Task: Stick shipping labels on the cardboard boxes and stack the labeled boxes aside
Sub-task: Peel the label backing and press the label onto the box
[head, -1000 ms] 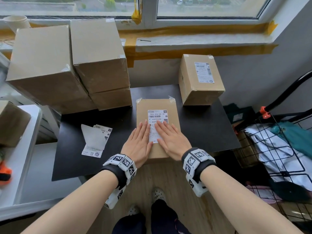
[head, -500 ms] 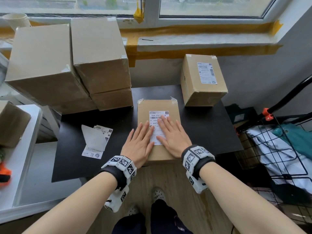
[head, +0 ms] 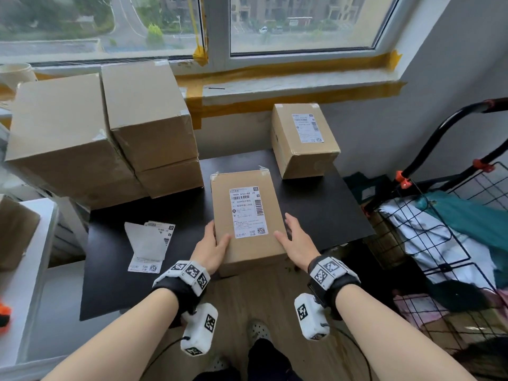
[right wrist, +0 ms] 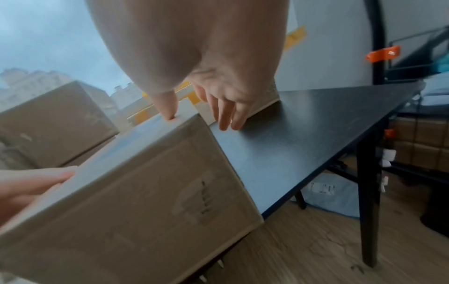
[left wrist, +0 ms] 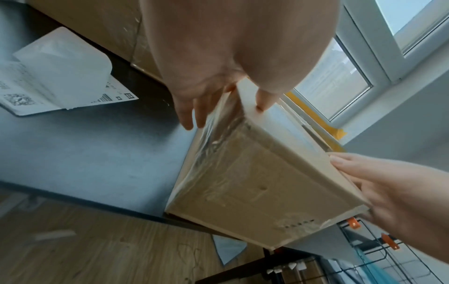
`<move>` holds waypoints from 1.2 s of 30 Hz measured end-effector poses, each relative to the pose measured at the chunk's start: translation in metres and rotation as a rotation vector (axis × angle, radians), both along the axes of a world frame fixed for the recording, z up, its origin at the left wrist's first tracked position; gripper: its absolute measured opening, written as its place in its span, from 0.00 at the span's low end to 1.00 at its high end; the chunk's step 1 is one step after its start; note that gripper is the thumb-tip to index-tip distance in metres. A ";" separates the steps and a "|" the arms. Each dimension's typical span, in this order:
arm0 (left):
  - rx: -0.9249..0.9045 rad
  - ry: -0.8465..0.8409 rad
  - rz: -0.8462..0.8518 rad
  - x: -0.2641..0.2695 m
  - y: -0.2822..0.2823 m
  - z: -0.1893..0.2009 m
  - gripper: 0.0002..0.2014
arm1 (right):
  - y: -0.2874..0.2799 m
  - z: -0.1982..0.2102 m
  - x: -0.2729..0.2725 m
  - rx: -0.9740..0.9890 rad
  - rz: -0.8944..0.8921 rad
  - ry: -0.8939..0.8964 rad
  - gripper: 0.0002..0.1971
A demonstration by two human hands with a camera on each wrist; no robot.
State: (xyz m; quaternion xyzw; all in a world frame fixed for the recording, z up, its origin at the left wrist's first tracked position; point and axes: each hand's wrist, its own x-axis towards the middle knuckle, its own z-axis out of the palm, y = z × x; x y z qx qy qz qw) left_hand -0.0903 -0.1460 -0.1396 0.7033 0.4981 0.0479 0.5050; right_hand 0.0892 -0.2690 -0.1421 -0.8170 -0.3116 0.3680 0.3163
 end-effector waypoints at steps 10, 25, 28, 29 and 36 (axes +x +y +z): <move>-0.181 -0.178 0.077 -0.008 0.006 0.026 0.21 | -0.008 0.028 -0.012 0.131 -0.118 0.222 0.28; -0.117 -0.425 0.004 0.022 0.054 0.136 0.24 | 0.029 0.118 0.028 0.446 -0.182 0.296 0.31; -0.148 -0.480 0.005 0.046 0.059 0.157 0.27 | 0.036 0.136 0.050 0.505 -0.181 0.332 0.31; -0.157 -0.496 0.009 0.055 0.060 0.163 0.28 | 0.039 0.142 0.059 0.520 -0.178 0.333 0.31; -0.219 -0.580 0.111 0.146 0.079 0.175 0.21 | 0.064 0.162 0.152 0.552 -0.206 0.300 0.33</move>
